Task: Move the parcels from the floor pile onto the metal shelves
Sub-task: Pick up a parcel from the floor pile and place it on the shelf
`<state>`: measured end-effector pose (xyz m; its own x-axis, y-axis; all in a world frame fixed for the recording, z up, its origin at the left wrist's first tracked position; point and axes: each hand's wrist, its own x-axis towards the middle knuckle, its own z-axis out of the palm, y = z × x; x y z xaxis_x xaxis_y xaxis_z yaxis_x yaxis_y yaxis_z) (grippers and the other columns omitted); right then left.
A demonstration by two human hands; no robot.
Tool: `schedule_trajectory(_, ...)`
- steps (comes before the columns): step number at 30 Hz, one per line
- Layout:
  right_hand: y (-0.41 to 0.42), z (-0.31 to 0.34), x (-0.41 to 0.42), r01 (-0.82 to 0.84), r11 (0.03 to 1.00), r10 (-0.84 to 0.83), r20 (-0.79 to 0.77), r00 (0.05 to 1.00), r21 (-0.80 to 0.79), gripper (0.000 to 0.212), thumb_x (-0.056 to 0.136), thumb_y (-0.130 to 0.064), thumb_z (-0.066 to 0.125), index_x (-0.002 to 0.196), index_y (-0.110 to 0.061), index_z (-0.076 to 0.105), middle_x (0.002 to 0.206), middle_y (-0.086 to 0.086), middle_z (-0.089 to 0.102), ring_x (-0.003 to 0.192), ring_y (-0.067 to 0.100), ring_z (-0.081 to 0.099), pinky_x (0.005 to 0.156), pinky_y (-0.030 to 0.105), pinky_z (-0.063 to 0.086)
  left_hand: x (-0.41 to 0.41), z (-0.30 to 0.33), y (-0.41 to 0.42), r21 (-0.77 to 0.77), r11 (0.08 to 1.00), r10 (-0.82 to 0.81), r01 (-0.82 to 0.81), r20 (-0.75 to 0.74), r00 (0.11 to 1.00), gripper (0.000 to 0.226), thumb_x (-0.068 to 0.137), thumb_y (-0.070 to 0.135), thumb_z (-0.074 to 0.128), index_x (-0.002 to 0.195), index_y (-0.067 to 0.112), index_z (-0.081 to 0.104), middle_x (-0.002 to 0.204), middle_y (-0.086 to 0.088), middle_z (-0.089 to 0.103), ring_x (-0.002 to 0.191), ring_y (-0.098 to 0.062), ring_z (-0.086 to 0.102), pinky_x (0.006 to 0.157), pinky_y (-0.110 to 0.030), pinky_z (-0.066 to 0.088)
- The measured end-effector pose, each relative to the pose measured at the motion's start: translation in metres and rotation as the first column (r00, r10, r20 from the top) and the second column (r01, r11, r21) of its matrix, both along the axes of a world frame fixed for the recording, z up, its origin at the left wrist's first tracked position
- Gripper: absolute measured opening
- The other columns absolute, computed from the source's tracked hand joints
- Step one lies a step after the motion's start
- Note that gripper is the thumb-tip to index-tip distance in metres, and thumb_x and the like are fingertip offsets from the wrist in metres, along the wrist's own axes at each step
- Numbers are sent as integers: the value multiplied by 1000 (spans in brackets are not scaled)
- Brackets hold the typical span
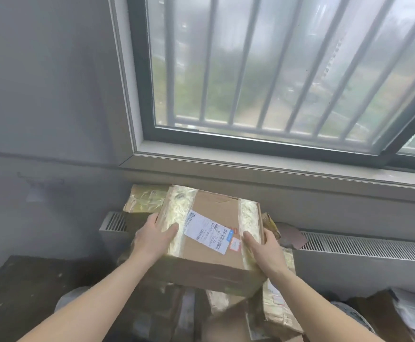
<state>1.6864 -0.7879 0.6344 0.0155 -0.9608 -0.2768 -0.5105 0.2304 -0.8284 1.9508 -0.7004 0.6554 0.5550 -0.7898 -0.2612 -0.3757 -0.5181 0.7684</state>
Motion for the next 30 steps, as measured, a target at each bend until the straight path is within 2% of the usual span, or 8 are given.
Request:
schedule_trajectory(7,-24,-2,-12,240,957,-277,-279,919,-162,78,84,-59,62,147,-20,37,148,6,42,133,29,41,105,48,37,-3,-29,0,-103,978,-202,182,-244,948,88,89,42,67,157,34,12,159,9,28,144,-19,32,115,-42,32)
schedule_trajectory(10,5,-21,-2,569,821,-556,-157,816,49,88,84,-60,64,149,-10,30,152,20,27,135,41,33,107,52,31,-33,-54,3,-20,981,-189,192,-308,932,91,92,35,66,158,31,3,160,1,27,142,-22,34,110,-36,34)
schedule_trajectory(16,56,-56,0,618,769,-621,-38,783,165,84,82,-30,74,150,-7,29,153,23,26,141,32,25,111,44,28,-65,-74,-7,89,993,-68,79,-124,990,87,93,33,61,156,37,1,145,-14,35,123,-29,51,99,-37,43)
schedule_trajectory(19,59,-56,-15,579,807,-572,-89,815,113,73,85,-33,70,145,-7,38,147,22,36,135,33,35,108,42,32,-63,-77,-9,90,986,-137,137,-5,991,82,94,33,59,156,35,6,142,-12,39,126,-28,49,97,-35,42)
schedule_trajectory(22,64,-51,-31,414,910,-404,-204,892,7,72,89,-42,63,148,-13,35,151,13,33,135,30,39,109,43,33,-64,-86,-3,143,974,-207,176,242,948,86,90,35,65,157,32,10,160,-15,12,144,-32,26,107,-41,39)
schedule_trajectory(26,66,-52,-47,134,985,-164,-375,913,-105,74,93,-43,59,154,-17,24,159,5,22,146,20,22,119,38,22,-73,-116,15,107,903,-380,415,648,660,109,43,37,96,140,10,54,158,-26,19,145,-40,23,115,-50,25)
schedule_trajectory(28,64,-51,-50,-29,993,-21,-417,909,-114,74,95,-38,58,155,-18,19,160,0,19,148,15,17,119,30,16,-85,-127,25,232,811,-547,537,627,555,125,32,61,91,140,10,54,157,-24,25,142,-38,29,112,-51,29)
schedule_trajectory(30,62,-48,-51,-92,991,50,-376,925,-97,71,97,-31,57,155,-20,19,156,-3,28,143,13,27,113,23,21,-95,-137,30,302,774,-624,557,512,591,153,20,78,81,150,13,34,159,-23,21,144,-37,28,104,-52,35)
